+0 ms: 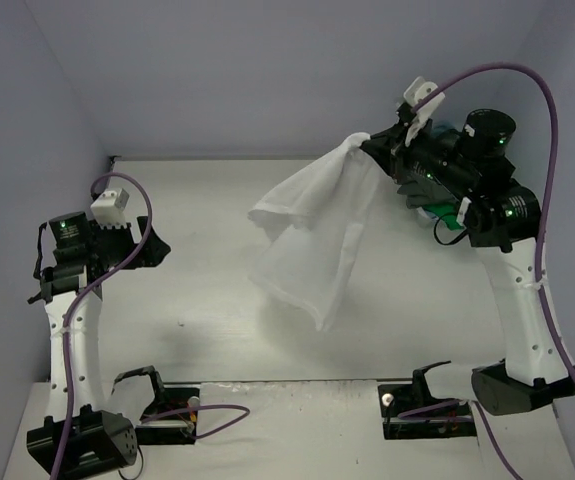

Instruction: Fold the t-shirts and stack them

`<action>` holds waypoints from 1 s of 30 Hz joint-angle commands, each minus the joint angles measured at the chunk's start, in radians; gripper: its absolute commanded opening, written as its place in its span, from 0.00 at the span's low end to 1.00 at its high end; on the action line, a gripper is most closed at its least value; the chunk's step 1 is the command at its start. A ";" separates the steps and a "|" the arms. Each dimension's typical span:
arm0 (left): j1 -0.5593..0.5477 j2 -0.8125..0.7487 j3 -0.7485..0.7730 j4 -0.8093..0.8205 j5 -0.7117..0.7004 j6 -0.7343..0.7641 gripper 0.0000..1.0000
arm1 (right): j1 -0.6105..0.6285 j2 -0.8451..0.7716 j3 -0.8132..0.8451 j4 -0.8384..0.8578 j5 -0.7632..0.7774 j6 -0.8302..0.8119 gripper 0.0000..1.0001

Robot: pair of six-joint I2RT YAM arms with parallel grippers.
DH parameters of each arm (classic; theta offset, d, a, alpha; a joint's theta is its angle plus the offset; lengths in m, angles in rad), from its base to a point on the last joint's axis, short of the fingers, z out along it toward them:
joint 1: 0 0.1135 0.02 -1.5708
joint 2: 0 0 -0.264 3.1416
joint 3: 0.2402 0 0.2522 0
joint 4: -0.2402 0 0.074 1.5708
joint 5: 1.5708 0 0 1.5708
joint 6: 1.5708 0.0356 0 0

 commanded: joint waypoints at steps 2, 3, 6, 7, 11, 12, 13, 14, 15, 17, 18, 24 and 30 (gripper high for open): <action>0.011 -0.016 0.012 0.043 0.010 0.004 0.80 | -0.001 0.030 -0.069 0.069 0.034 -0.025 0.00; 0.009 -0.013 0.014 0.043 0.012 0.004 0.80 | -0.001 0.045 -0.130 0.084 0.045 -0.033 0.00; 0.011 -0.009 0.017 0.040 0.017 0.002 0.80 | 0.001 0.101 -0.235 0.113 0.088 -0.048 0.01; 0.011 -0.008 0.017 0.040 0.017 0.002 0.80 | 0.004 0.117 -0.320 0.129 0.110 -0.060 0.07; 0.009 -0.007 0.019 0.034 0.020 0.002 0.80 | 0.010 0.238 -0.483 0.216 0.282 -0.063 0.48; 0.011 -0.005 0.020 0.034 0.024 0.002 0.80 | 0.008 0.290 -0.505 0.254 0.349 -0.060 0.53; 0.011 -0.002 0.022 0.032 0.026 0.002 0.80 | 0.008 0.310 -0.525 0.276 0.382 -0.053 0.54; 0.011 -0.002 0.022 0.029 0.027 0.002 0.80 | 0.010 0.327 -0.562 0.301 0.414 -0.042 0.55; 0.011 0.001 0.023 0.029 0.030 0.002 0.80 | 0.010 0.349 -0.573 0.333 0.440 -0.036 0.56; 0.009 0.008 0.028 0.026 0.036 0.002 0.80 | 0.014 0.359 -0.594 0.348 0.463 -0.020 0.57; 0.009 0.014 0.029 0.026 0.040 0.002 0.80 | 0.017 0.359 -0.599 0.361 0.477 -0.008 0.57; 0.003 0.065 0.052 0.021 0.131 0.008 0.80 | 0.056 0.291 -0.606 0.329 0.465 0.021 0.58; -0.112 0.140 0.095 -0.014 0.101 0.091 0.80 | 0.132 0.177 -0.648 0.247 0.344 -0.023 0.57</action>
